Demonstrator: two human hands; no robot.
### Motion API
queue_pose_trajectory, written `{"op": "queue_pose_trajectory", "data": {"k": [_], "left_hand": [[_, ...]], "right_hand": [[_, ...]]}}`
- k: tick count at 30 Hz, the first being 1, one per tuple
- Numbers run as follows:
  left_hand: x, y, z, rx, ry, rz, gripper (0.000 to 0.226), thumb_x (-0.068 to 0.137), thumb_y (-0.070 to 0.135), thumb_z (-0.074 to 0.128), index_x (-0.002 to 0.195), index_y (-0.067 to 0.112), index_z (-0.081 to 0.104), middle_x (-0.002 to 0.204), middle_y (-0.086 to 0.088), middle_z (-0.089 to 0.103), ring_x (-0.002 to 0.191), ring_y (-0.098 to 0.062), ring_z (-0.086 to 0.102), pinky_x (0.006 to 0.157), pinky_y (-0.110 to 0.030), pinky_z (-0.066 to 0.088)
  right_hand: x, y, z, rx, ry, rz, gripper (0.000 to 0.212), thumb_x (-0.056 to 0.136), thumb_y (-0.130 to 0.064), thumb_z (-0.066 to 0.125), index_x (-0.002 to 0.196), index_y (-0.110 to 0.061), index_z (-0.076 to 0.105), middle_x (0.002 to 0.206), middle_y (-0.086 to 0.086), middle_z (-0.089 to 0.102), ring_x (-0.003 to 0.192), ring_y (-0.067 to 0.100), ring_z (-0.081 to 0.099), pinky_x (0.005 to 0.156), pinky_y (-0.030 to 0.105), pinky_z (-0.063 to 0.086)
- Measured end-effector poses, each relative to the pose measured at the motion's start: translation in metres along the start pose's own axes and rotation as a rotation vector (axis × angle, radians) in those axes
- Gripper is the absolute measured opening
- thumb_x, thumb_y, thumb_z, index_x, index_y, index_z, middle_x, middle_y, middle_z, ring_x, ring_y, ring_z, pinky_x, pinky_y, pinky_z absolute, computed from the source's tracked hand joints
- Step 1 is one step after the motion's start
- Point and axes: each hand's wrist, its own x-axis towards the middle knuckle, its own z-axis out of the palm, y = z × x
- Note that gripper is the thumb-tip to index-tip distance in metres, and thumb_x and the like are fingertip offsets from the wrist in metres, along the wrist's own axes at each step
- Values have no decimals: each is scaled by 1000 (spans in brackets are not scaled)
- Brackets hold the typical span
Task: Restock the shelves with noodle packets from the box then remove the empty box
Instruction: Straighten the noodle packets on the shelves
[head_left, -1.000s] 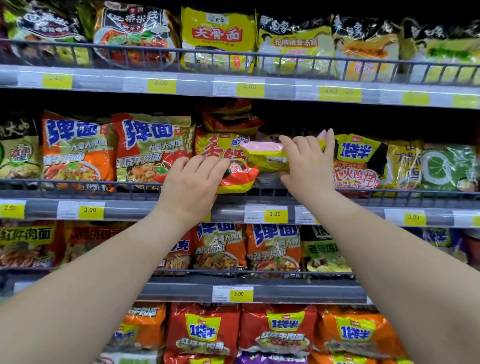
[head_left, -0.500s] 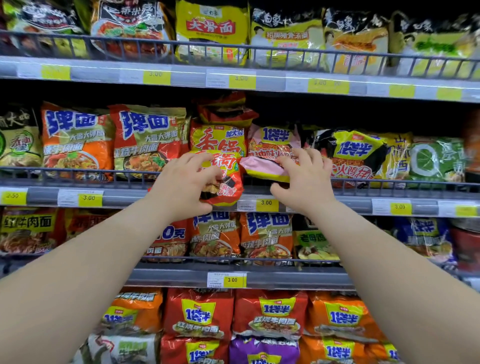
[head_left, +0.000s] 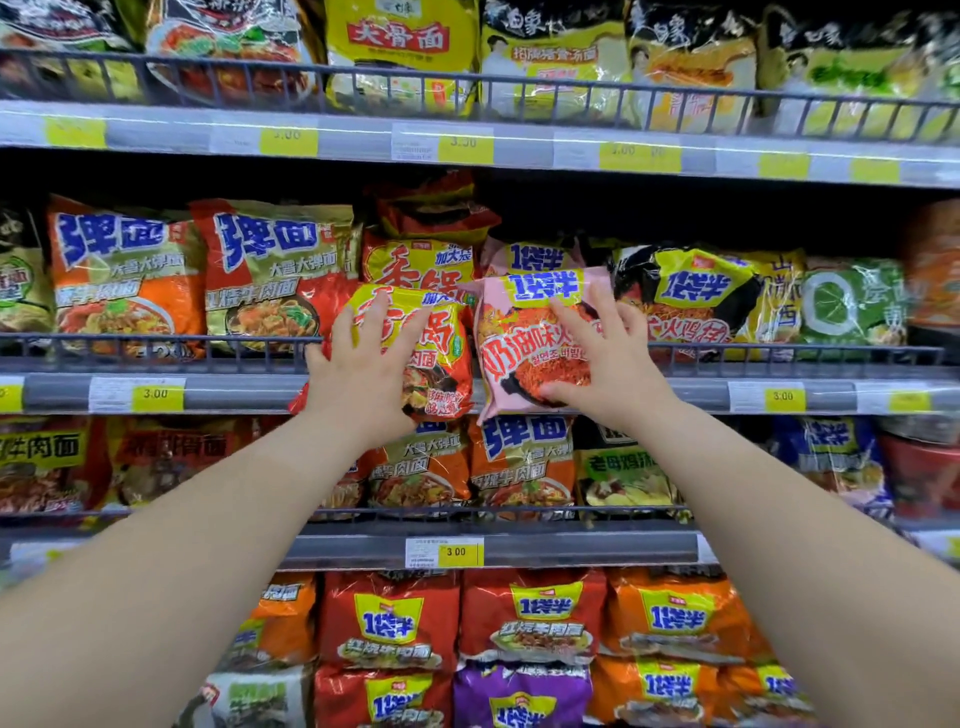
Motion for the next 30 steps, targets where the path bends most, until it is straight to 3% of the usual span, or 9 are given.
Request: {"op": "queue_pose_trajectory", "data": {"k": [4,10,16,19,22,27,30], "left_hand": [[4,-8,-5,-46,-121,55,130,60,58,73,138,47,-30,152,-1,-34,141,-38,-21,107,-64,14],[-4,-10,-10,-52,-41,49,113,66,53,72,145,49,-9,157,3,-20,144,-34,-9,106,-60,23],[-5,-16,-11,4,163,109,91,71,54,65,147,45,15,160,0,8,144,-30,9,107,-54,25],[10,-19,-17,3,309,131,83,68,49,67,143,38,35,154,-4,30,140,-31,25,104,-53,28],[32,-23,-19,32,405,169,81,65,43,71,141,32,43,149,-9,38,137,-35,31,104,-55,31],[58,-18,-15,78,308,134,77,79,36,69,146,32,32,152,-7,32,140,-32,25,110,-51,26],[66,-15,-14,74,270,105,71,82,37,67,144,35,32,149,-2,34,136,-28,28,105,-47,30]], "right_hand": [[4,-5,0,-49,-18,21,100,73,-49,74,148,-43,9,157,-6,-14,143,26,-16,109,57,25],[3,-20,10,-205,-117,42,130,57,-64,77,150,-30,-7,156,5,-22,140,35,-25,112,55,19],[8,-19,15,-209,194,14,105,67,-58,70,150,-23,15,158,11,0,143,36,-5,115,49,14],[22,-19,12,-170,245,46,103,69,-57,69,150,-23,16,158,10,2,143,34,-4,115,47,11],[39,-17,10,-112,233,82,102,70,-56,70,150,-24,16,158,10,4,144,33,-5,115,47,11],[62,-10,7,-126,173,107,98,70,-69,64,147,-20,27,148,11,29,142,37,8,113,49,19],[72,-8,8,-164,155,106,97,72,-70,61,147,-19,27,147,12,33,141,39,11,112,50,19]]}}
